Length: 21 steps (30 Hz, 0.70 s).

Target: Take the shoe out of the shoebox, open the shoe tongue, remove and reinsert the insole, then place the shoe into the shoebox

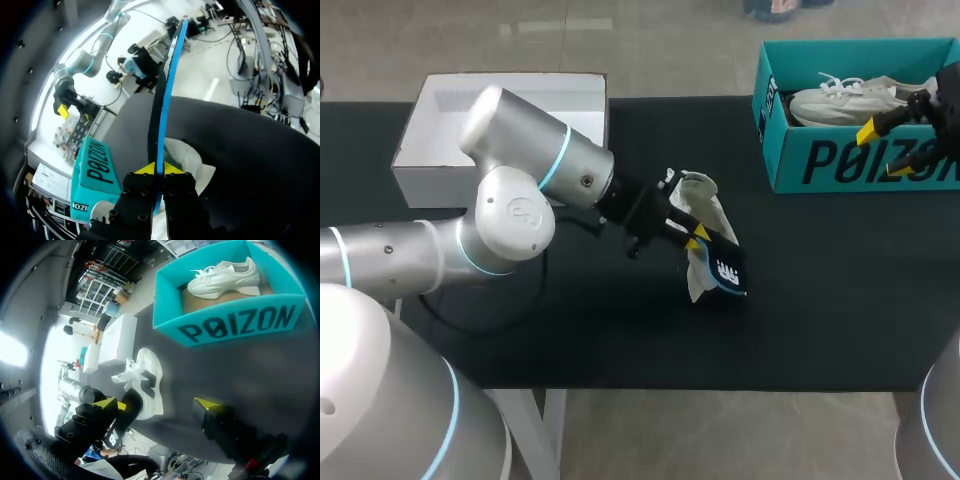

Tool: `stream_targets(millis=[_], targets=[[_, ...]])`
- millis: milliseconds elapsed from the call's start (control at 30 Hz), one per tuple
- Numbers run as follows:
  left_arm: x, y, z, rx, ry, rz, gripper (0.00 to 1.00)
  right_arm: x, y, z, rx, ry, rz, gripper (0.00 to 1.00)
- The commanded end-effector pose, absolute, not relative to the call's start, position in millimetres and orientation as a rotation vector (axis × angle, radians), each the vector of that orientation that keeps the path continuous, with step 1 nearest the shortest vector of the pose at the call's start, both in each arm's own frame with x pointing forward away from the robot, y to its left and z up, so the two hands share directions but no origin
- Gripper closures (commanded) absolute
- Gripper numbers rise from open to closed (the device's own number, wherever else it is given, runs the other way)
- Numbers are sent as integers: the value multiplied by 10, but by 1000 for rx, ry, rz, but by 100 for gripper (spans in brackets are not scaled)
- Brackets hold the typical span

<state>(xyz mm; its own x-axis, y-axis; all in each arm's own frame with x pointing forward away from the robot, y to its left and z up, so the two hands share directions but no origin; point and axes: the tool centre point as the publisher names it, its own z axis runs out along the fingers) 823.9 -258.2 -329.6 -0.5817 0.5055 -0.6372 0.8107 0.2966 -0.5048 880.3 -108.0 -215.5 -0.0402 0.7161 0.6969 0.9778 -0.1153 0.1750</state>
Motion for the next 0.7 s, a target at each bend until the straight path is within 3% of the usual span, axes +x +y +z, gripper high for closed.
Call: stream_targets(millis=[33,633,667,700], targets=[[8363,-2639,-3339,1174,2231,-1187,100,8801,-1077,-2151,-1870,-1788,-947,0],[8546,-2577,-3483,1165,2299,-1054,100,8801,-1077,-2151,-1870,-1788,-947,0],[8523,-2576,-3453,1165,2299,-1055,89,8801,-1077,-2151,-1870,-1788,-947,0],[8489,-2576,-3416,1174,2294,-1056,45,8801,-1077,-2151,-1870,-1788,-947,0]])
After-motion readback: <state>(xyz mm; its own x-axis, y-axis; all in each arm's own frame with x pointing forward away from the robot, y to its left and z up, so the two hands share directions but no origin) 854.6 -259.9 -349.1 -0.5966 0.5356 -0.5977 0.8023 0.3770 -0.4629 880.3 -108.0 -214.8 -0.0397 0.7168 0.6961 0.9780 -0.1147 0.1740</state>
